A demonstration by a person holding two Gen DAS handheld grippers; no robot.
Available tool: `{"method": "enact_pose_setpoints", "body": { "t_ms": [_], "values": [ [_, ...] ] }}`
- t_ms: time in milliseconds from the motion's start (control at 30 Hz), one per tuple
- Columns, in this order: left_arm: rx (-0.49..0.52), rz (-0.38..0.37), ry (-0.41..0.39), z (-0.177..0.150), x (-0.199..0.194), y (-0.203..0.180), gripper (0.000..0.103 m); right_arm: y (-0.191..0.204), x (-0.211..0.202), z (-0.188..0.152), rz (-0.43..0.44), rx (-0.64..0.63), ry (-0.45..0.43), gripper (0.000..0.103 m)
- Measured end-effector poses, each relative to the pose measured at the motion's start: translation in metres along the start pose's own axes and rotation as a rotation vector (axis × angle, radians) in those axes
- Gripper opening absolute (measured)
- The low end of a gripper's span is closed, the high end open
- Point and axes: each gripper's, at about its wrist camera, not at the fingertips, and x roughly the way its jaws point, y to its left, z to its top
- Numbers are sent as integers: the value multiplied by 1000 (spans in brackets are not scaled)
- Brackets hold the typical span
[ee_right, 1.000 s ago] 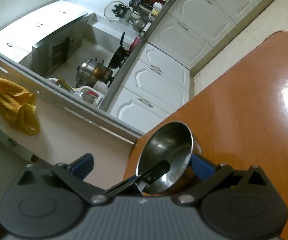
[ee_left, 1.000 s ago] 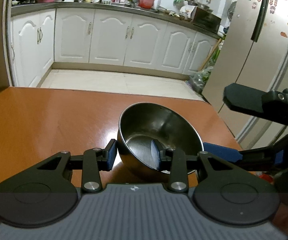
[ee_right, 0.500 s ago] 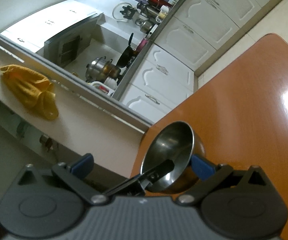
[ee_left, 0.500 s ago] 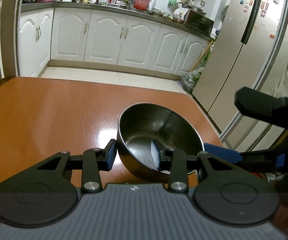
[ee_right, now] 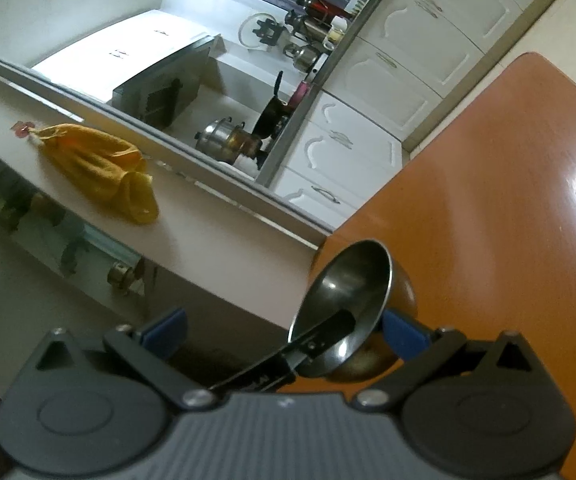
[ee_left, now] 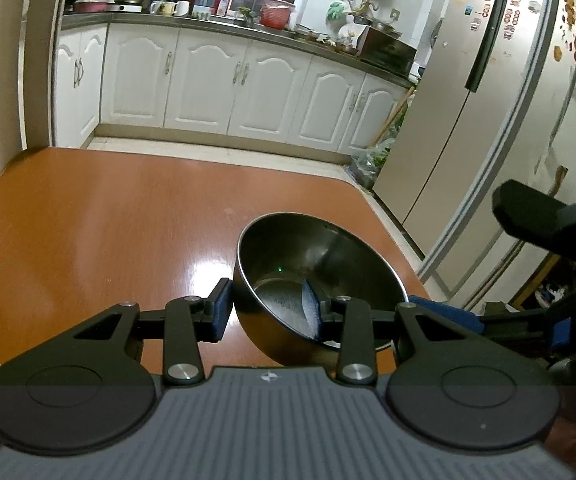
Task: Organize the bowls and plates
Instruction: 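Carry the steel bowl with both tools toward the nested white bowls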
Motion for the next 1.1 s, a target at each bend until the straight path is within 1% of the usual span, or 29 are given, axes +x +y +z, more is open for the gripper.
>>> {"method": "enact_pose_setpoints", "body": {
  "t_ms": [200, 600, 767, 1000, 1100],
  "values": [
    [10, -10, 4, -3, -4, 3, 41, 8, -15, -17, 20, 13, -9, 103],
    [-14, -50, 28, -11, -8, 5, 42, 23, -39, -50, 25, 18, -15, 103],
    [-20, -61, 40, -12, -7, 3, 43, 20, -51, -64, 30, 54, -27, 103],
    [-27, -65, 73, -18, 3, 2, 44, 5, -64, -83, 11, 115, -24, 103],
    [-25, -62, 74, -18, 7, 0, 44, 0, -70, -88, 20, 138, -30, 103]
  ]
}}
